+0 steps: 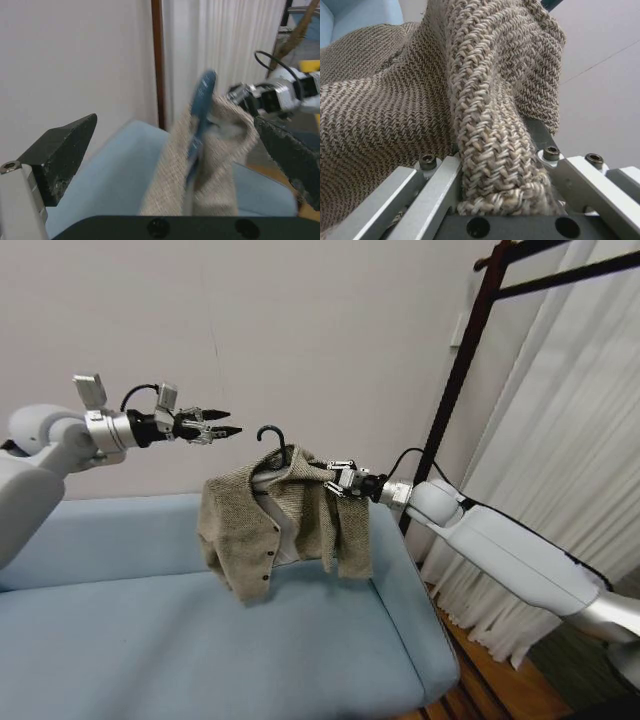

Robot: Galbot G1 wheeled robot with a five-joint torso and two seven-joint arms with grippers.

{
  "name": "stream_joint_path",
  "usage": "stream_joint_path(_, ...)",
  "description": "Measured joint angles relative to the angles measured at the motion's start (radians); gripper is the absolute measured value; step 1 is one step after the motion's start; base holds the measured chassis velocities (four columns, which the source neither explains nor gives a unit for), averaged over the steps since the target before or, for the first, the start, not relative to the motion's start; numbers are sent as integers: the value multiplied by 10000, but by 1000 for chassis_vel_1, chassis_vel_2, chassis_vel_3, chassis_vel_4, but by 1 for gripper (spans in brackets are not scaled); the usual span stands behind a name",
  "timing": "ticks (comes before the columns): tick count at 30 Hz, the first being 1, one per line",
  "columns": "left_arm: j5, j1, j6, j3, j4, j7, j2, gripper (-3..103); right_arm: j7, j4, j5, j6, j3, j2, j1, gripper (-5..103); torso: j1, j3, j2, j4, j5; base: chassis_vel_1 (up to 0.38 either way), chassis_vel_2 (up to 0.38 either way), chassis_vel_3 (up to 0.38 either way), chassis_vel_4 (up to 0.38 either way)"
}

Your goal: Pick up the clothes from the sofa and hang them on the clothes hanger.

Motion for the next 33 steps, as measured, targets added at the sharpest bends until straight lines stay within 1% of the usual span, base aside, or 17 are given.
stream_joint_path(1, -8, -231, 0, 370, 213, 337, 52, 100, -34, -68, 18, 54, 44, 3, 0, 12, 0, 0, 0, 1, -1, 0, 0, 0, 0)
stream_joint_path(2, 93, -570, -58, 901, 622, 1142, 64, 100, -90, -148, 50, 133, 100, 4, 7, 12, 0, 0, 0, -6, -2, 0, 0, 0, 0)
stream_joint_path(3, 93, -570, -58, 901, 622, 1142, 64, 100, -90, -148, 50, 133, 100, 4, 7, 12, 0, 0, 0, -6, -2, 0, 0, 0, 0)
stream_joint_path(4, 276, -821, -218, 1262, 966, 1826, 40, 100, -134, -197, 94, 196, 129, -8, 29, 12, 1, 1, 0, -7, -2, 0, 0, 0, 0)
stream_joint_path(5, 388, -954, -317, 1448, 1125, 2117, 18, 100, -153, -212, 116, 221, 143, -21, 40, 12, 1, 1, 0, -6, -2, 0, 0, 0, 0)
stream_joint_path(6, 694, -1254, -520, 1828, 1464, 2559, -61, 100, -201, -213, 162, 249, 194, -67, 45, 12, 1, 1, 0, -8, -1, 0, 0, 0, 0)
stream_joint_path(8, 1358, -1537, -840, 2192, 1953, 3029, -297, 100, -228, -91, 260, 266, 266, -170, -9, 12, 0, 0, 1, -9, 1, 0, 0, 0, 0)
stream_joint_path(9, 1358, -1537, -840, 2192, 1953, 3029, -297, 100, -228, -91, 260, 266, 266, -170, -9, 12, 0, 0, 1, -9, 1, 0, 0, 0, 0)
stream_joint_path(12, 1958, -1820, -1046, 2610, 2206, 3240, -586, 100, -232, 210, 357, 268, 450, -369, -258, 12, 1, 1, 0, -10, 1, 0, 0, 0, 0)
stream_joint_path(15, 2060, -1858, -1050, 2671, 2201, 3241, -663, 100, -232, 326, 370, 267, 523, -439, -361, 12, 1, 1, 0, -10, 4, 0, 0, 0, 0)
stream_joint_path(16, 2146, -1967, -1051, 2857, 2159, 3241, -847, 100, -224, 529, 383, 266, 609, -618, -494, 12, 1, 1, 0, -10, 2, 0, 0, 0, 0)
stream_joint_path(19, 2154, -2042, -1052, 2986, 2128, 3236, -991, 100, -223, 606, 386, 266, 676, -707, -567, 12, 0, 0, 0, -10, 3, 0, 0, 0, 0)
stream_joint_path(22, 2188, -2305, -1141, 3431, 2095, 3302, -1173, 100, -213, 660, 405, 285, 733, -798, -589, 12, 1, 1, 0, -12, 3, 0, 0, 0, 0)
stream_joint_path(28, 2865, -2699, -1580, 4062, 2266, 3597, -1385, 100, -190, 724, 405, 286, 742, -740, -495, 12, 1, 0, 0, -5, -2, 0, 0, 0, 0)
stream_joint_path(30, 2944, -2754, -1637, 4138, 2300, 3648, -1437, 100, -188, 741, 394, 283, 743, -722, -492, 12, 1, 0, 0, -5, -1, 0, 0, 0, 0)
stream_joint_path(32, 3171, -2877, -1762, 4295, 2484, 3819, -1715, 100, -160, 794, 348, 269, 757, -663, -495, 12, 1, 1, 0, -6, -1, 0, 0, 0, 0)
stream_joint_path(33, 3261, -2935, -1779, 4374, 2569, 3862, -1848, 102, -143, 812, 331, 266, 774, -652, -519, 12, 1, 1, 0, -8, -1, 0, 0, 0, 0)
